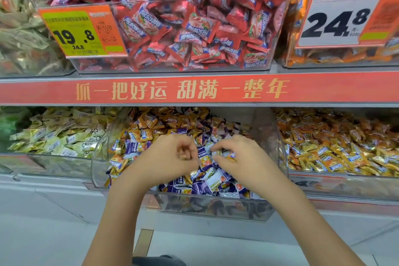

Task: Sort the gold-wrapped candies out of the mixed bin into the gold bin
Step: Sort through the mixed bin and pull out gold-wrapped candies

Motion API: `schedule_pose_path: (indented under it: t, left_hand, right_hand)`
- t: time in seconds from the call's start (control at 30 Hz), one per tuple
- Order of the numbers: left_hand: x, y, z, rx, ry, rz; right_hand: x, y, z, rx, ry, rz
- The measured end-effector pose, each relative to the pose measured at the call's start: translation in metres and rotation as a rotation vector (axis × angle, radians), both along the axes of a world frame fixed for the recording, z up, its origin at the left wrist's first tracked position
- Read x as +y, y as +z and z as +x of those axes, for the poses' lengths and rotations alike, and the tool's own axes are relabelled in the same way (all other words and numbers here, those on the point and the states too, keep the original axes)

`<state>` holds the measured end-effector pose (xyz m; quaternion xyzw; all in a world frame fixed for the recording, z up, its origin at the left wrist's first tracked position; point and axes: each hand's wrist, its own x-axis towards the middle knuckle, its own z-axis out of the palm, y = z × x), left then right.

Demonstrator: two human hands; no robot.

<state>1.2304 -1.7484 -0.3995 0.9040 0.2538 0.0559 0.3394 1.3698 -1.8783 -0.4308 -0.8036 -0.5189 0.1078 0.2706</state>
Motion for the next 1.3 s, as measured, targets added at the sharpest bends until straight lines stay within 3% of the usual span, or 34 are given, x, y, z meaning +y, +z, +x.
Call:
schedule_pose_path:
  t: [0.1, 0.2, 0.27, 0.33, 0.4, 0.53, 0.6, 0.8, 1.03, 1.13, 1.3]
  left_hand:
    - [0.001, -0.004, 0.001, 0.223, -0.027, 0.181]
    - [0.000, -0.006, 0.006, 0.266, -0.032, 0.272]
    - [0.003, -0.004, 0.005, 0.154, 0.020, 0.209]
    - [0.005, 0.004, 0.003, -0.101, 0.139, 0.127]
    - [-0.004, 0.013, 0.007, -0.326, 0.187, 0.034]
    - [-0.049, 0.015, 0.042, -0.427, -0.046, -0.142]
    - [-0.064, 0.011, 0.061, -0.485, -0.094, -0.161]
    - [-0.100, 0.007, 0.103, -0.426, -0.123, -0.354]
    - [-0.117, 0.018, 0.146, -0.233, -0.050, -0.153]
    - [-0.126, 0.017, 0.151, -0.260, -0.008, -0.143]
    - [-0.152, 0.018, 0.166, -0.310, -0.053, -0.364]
  right_hand:
    - [0.001, -0.002, 0.005, -0.132, -0.224, 0.015]
    - [-0.002, 0.003, 0.006, 0.024, -0.238, 0.184]
    - [-0.006, 0.009, 0.002, 0.122, -0.213, 0.301]
    - [-0.013, 0.013, 0.000, 0.215, -0.222, 0.379]
    - [-0.018, 0.016, -0.007, 0.442, -0.239, 0.450]
    - [-0.018, 0.027, -0.024, 1.357, -0.210, 0.635]
    - [-0.022, 0.032, -0.018, 1.511, -0.219, 0.741]
    - [-0.055, 0.042, 0.016, 1.597, -0.220, 0.751]
    - [-0.070, 0.051, 0.042, 1.689, -0.356, 0.810]
    - [-0.076, 0.049, 0.051, 1.622, -0.368, 0.799]
    - [-0.101, 0.045, 0.076, 1.492, -0.498, 0.805]
